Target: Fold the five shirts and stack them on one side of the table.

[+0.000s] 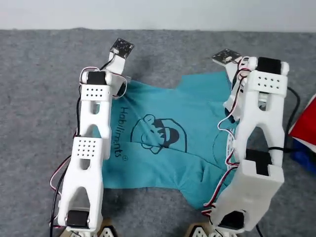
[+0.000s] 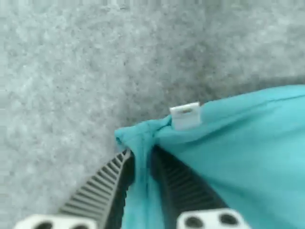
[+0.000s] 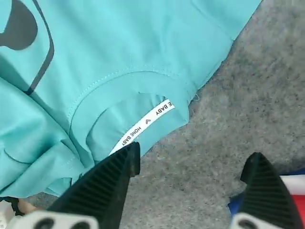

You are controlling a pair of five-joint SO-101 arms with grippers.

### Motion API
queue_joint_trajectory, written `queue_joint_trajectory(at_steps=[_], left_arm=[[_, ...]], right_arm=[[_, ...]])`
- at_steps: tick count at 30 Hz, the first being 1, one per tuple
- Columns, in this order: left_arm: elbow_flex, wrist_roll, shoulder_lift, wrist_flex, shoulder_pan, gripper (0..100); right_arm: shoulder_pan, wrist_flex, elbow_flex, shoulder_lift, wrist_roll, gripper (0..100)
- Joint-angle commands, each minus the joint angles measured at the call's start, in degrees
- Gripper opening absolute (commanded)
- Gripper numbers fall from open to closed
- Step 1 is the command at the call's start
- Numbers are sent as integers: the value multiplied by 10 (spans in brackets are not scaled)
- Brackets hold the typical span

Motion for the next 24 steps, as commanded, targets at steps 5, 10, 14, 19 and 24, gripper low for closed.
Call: queue_joint_trajectory(at_steps=[5, 10, 14, 19, 24], left_arm=[[-11, 12, -3, -76, -56, 265], [-15, 39, -6, -55, -70, 371], [-36, 63, -34, -1, -91, 371], [-36, 98, -141, 166, -98, 374], [15, 131, -278, 189, -116, 374]], right_arm=[[-1, 23, 11, -37, -3, 346], [-19, 24, 50, -39, -2, 346], [-57, 24, 127, -96, 8, 346], [-106, 24, 306, -247, 56, 346], [-107, 24, 472, -431, 84, 346]])
